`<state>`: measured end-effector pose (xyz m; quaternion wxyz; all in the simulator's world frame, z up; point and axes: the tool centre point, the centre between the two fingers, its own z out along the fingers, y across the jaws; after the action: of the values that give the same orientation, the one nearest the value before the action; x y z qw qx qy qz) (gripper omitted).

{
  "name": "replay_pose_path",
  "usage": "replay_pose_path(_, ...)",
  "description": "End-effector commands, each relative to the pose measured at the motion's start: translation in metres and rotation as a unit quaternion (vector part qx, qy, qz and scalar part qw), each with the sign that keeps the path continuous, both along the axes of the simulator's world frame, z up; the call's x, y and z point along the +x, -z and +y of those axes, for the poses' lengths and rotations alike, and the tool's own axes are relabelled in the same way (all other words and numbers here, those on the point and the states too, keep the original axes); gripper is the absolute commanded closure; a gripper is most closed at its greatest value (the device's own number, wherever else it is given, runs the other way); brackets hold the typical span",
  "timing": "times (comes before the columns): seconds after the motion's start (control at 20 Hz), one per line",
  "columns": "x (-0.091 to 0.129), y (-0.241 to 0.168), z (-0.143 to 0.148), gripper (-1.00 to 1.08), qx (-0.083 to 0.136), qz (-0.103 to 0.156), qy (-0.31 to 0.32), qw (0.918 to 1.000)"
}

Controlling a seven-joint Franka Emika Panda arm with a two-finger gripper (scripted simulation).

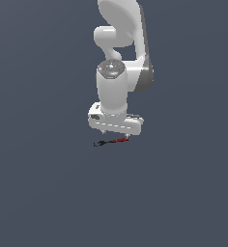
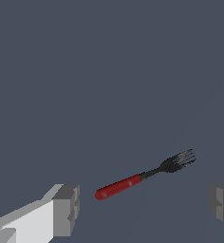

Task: Pick up the object and move it to a goal position.

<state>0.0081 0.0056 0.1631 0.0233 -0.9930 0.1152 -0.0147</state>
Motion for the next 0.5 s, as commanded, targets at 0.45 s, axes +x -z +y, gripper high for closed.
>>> replay_pose_path(0.45,-0.013,0.032,-0.002,-0.92,0.004,0.013,0.157,0.9875)
